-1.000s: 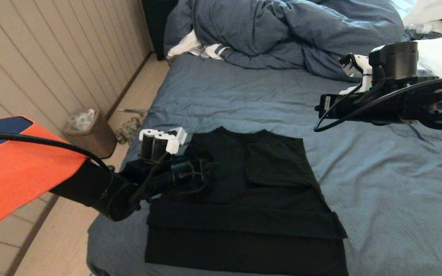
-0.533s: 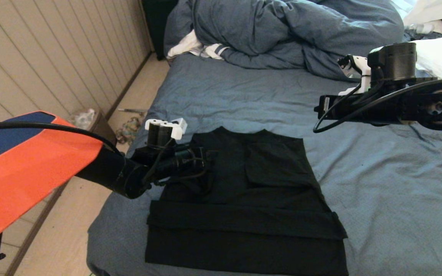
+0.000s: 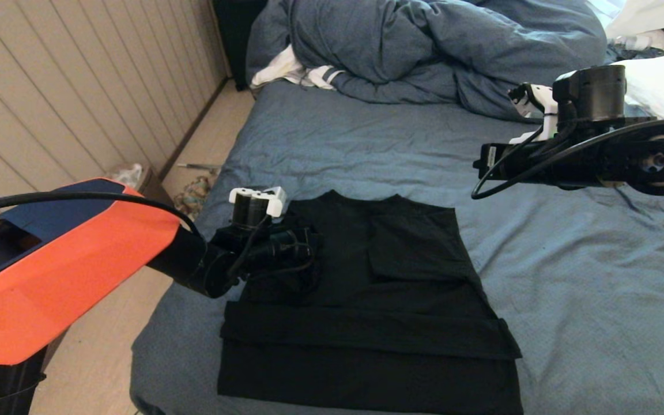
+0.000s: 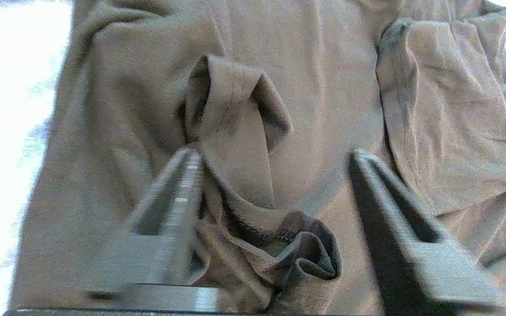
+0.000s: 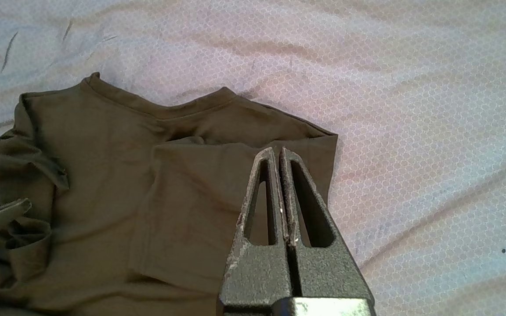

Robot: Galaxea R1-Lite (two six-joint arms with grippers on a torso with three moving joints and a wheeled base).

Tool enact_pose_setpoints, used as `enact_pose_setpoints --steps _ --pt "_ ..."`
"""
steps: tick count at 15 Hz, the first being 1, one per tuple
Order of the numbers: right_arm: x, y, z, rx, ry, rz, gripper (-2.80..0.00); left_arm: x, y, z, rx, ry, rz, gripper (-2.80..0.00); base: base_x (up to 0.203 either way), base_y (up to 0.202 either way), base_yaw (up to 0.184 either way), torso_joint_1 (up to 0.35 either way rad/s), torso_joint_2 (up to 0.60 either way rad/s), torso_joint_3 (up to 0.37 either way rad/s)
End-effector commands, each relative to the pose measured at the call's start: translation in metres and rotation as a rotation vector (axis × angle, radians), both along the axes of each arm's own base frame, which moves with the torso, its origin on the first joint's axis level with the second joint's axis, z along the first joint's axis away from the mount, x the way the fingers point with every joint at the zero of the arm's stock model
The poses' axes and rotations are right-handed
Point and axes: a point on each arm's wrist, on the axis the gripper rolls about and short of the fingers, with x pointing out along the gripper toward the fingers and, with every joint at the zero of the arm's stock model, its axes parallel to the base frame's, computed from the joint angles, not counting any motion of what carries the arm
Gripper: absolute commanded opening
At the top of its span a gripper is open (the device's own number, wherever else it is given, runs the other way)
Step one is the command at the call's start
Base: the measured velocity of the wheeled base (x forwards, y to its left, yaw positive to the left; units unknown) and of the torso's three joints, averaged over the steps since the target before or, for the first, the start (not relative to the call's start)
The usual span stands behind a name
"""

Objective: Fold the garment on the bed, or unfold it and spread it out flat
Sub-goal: Fold the black T-shirt

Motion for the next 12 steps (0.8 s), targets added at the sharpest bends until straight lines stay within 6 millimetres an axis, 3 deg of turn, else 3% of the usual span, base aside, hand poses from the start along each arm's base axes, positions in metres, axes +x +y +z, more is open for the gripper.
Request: enact_pose_setpoints --steps 1,7,12 --pt "0.001 0.0 -0.001 0.0 0.002 0.001 -2.8 0.001 -0.001 -0.002 -0.002 0.002 0.0 -2.8 0.0 0.0 0.0 0.0 0.0 0.0" --pt "0.0 0.0 0.0 0.0 0.0 0.001 -2.8 0.0 -0.004 0.001 -0.006 -0.006 -0.007 -2.8 0.0 0.0 0.0 0.0 0.0 0.0" --pt "0.0 0.0 0.0 0.0 -0.002 0.001 -2.8 -0.022 -0.035 0.009 -0.011 -0.024 -0.079 -2.8 0.0 0.0 0.0 0.0 0.0 0.0"
